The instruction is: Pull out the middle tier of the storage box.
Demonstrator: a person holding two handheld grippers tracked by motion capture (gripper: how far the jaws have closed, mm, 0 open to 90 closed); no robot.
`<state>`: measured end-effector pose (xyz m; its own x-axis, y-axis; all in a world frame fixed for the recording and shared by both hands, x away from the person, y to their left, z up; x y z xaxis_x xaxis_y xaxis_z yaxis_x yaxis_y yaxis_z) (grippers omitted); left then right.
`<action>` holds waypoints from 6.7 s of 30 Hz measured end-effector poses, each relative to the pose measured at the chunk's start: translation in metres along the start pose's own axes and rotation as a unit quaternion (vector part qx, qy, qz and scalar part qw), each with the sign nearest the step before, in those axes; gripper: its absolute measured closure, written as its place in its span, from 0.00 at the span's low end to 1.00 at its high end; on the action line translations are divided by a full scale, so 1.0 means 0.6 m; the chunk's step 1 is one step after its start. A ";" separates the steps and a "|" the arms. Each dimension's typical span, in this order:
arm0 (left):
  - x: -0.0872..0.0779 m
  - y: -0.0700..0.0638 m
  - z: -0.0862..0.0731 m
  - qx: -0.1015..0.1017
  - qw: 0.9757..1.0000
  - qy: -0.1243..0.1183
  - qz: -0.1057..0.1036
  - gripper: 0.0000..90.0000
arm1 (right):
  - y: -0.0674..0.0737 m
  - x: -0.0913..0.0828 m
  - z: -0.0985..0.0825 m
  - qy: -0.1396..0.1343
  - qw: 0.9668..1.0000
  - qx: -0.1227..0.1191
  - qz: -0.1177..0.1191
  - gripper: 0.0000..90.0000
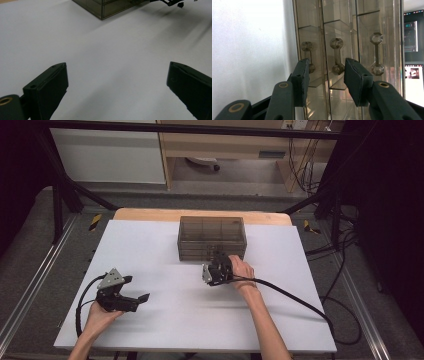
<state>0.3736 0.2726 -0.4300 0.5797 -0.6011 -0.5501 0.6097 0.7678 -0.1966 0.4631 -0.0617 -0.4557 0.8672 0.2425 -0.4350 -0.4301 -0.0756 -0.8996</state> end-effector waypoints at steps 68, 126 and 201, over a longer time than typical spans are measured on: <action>-0.001 0.000 0.000 0.000 1.000 -0.001 0.001 0.04 | 0.024 0.004 0.003 0.009 0.994 -0.044 -0.101 0.89; 0.001 0.000 -0.001 0.002 1.000 0.003 0.000 0.04 | 0.015 -0.037 0.010 -0.025 0.999 0.016 -0.024 0.45; 0.003 -0.001 -0.001 0.003 1.000 0.007 -0.001 0.04 | 0.004 -0.052 0.009 -0.027 1.000 -0.013 -0.001 0.76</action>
<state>0.3736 0.2713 -0.4313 0.5716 -0.5988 -0.5609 0.6139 0.7657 -0.1918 0.4337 -0.0640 -0.4439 0.8527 0.2944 -0.4316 -0.4218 -0.0993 -0.9012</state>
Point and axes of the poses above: each handheld gripper's, and its own axes: x roughly forward along the jaws, z roughly out of its top, y roughly to its left, the point moved 1 cm from there along x, roughly forward along the jaws, and after that the axes turned 10 degrees about -x, right-handed, at the moved point
